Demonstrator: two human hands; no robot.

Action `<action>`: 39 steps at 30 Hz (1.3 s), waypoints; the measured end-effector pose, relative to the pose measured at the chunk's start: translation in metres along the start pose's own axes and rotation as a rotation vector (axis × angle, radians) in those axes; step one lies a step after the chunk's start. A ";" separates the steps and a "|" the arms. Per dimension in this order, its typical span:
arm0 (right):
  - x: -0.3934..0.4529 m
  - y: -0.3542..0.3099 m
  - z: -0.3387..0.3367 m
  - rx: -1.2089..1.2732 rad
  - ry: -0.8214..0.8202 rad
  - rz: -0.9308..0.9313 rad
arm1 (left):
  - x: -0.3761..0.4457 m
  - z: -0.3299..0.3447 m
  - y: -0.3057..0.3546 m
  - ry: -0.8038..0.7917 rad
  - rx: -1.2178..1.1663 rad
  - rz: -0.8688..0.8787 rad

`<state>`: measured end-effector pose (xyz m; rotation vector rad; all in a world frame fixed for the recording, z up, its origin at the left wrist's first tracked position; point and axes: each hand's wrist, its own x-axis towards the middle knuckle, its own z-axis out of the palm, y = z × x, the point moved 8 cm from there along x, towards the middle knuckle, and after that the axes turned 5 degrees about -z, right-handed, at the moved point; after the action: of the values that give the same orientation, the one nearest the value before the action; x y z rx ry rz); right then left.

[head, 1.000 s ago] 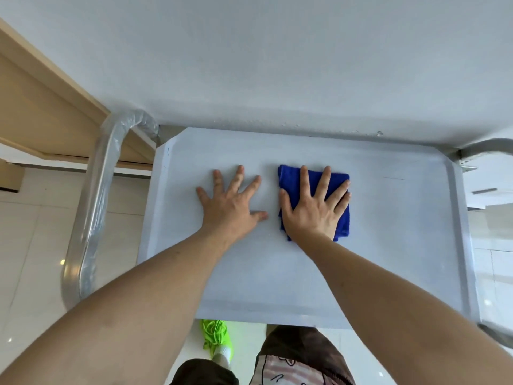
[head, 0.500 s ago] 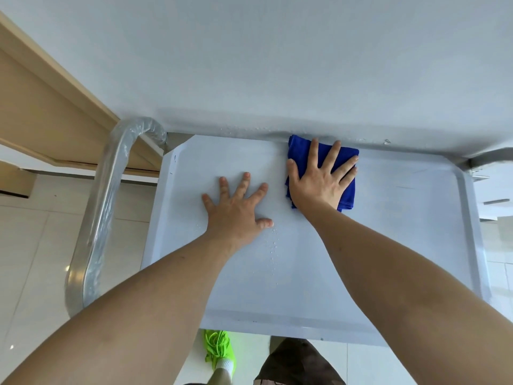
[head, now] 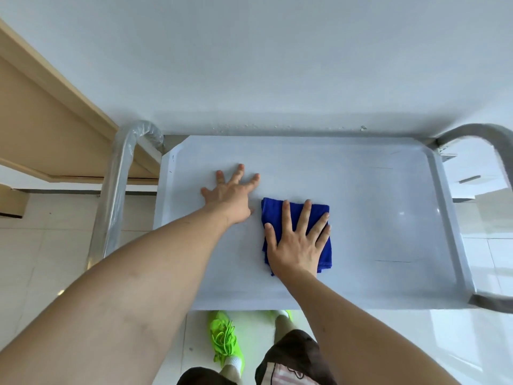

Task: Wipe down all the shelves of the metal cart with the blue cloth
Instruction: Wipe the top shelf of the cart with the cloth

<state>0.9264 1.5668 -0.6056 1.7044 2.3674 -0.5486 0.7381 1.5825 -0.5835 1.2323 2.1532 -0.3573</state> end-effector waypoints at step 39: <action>0.063 -0.167 0.012 -0.165 0.028 -0.439 | -0.101 0.065 -0.124 0.529 -0.516 -0.139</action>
<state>0.7475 1.5711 -0.6066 1.1329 2.7322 -0.3743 0.6955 1.4155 -0.5782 0.9431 2.5481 0.5040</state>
